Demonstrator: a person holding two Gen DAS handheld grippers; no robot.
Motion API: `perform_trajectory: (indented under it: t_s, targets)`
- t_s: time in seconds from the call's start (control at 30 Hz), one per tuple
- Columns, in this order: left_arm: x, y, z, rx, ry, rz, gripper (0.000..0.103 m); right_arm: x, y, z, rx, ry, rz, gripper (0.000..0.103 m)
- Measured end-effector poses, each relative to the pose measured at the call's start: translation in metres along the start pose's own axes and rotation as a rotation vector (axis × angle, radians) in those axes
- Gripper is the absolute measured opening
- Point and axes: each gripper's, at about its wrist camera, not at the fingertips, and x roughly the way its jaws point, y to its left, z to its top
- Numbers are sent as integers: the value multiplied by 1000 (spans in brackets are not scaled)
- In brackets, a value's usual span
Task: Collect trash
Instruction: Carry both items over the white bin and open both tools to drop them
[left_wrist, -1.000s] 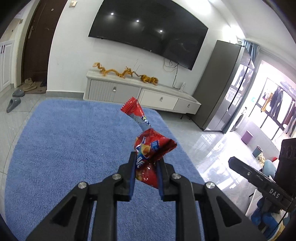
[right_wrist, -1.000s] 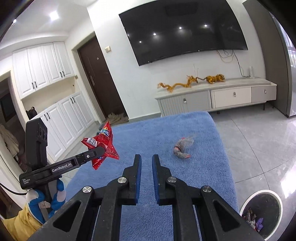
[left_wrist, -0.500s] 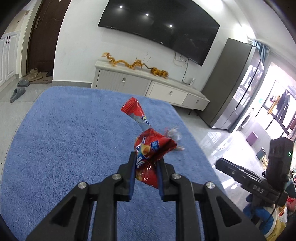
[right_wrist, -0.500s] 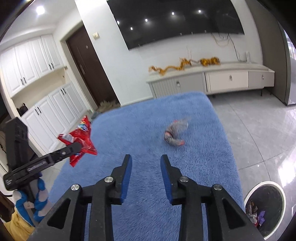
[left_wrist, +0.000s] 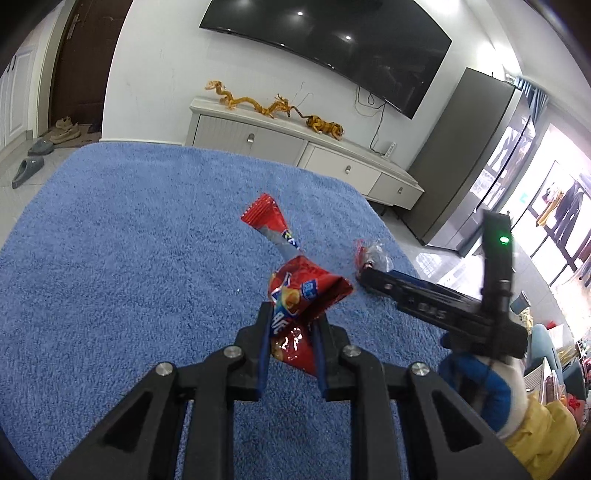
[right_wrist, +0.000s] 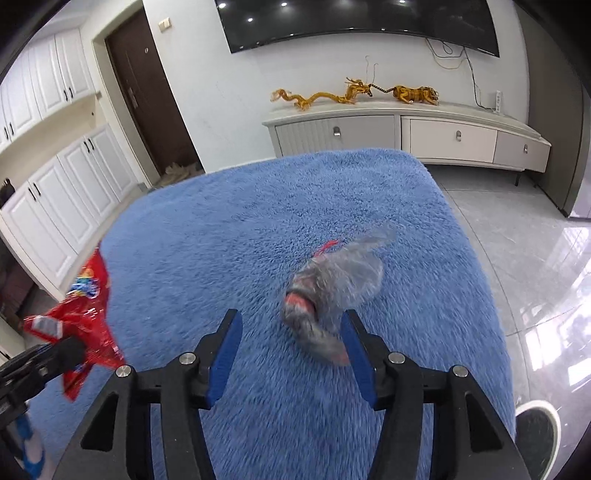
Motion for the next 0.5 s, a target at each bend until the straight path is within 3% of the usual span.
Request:
perform_trajectory:
  t_s: [0.1,0.17,0.23,0.5]
  targets:
    - [5,0,-1,0,12,5,19,16,4,0,-41,31,-32,53]
    - [5,0,-1,3,17,12,19,21,4,-1,-47,47,-25,33]
    - [3,-4,-1,7,15,20,19,17,3,-3,-49,42,-11,21]
    - [-22,-23,-5,31,-8,33,19,-42,5,-24,-42,-9,99,17]
